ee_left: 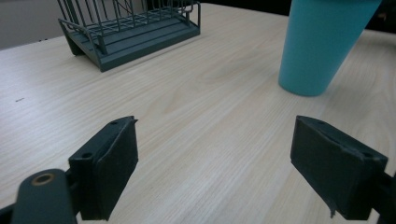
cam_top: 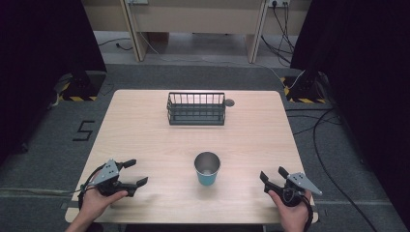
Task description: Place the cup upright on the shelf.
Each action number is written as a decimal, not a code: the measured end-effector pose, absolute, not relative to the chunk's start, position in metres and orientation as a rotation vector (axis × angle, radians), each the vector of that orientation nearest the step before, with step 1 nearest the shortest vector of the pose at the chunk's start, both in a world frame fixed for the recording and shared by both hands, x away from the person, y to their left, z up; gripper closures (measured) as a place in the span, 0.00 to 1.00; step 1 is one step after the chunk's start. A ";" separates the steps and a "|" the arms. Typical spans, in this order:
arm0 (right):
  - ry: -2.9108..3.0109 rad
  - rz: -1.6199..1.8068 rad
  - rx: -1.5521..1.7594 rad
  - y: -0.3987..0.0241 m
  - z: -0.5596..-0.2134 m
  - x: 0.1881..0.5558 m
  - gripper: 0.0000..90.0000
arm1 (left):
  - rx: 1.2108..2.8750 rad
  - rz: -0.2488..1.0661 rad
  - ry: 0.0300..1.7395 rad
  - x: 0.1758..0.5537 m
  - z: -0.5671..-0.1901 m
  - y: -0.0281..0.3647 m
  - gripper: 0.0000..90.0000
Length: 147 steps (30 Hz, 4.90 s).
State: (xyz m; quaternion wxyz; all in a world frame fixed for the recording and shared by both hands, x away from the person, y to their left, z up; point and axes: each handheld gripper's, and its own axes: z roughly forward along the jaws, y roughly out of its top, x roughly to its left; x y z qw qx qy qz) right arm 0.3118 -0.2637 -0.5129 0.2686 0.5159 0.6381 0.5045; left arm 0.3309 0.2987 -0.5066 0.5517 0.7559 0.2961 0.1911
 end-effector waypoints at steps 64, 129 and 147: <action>1.743 1.348 1.347 -0.262 -0.513 0.313 0.21 | 1.851 0.277 0.391 0.363 -0.503 0.127 0.16; 1.751 1.345 1.362 -0.262 -0.513 0.314 0.21 | 1.701 0.354 0.450 0.388 -0.464 0.144 0.18; 1.748 1.346 1.364 -0.262 -0.513 0.314 0.21 | 1.681 0.388 0.459 0.398 -0.449 0.150 0.18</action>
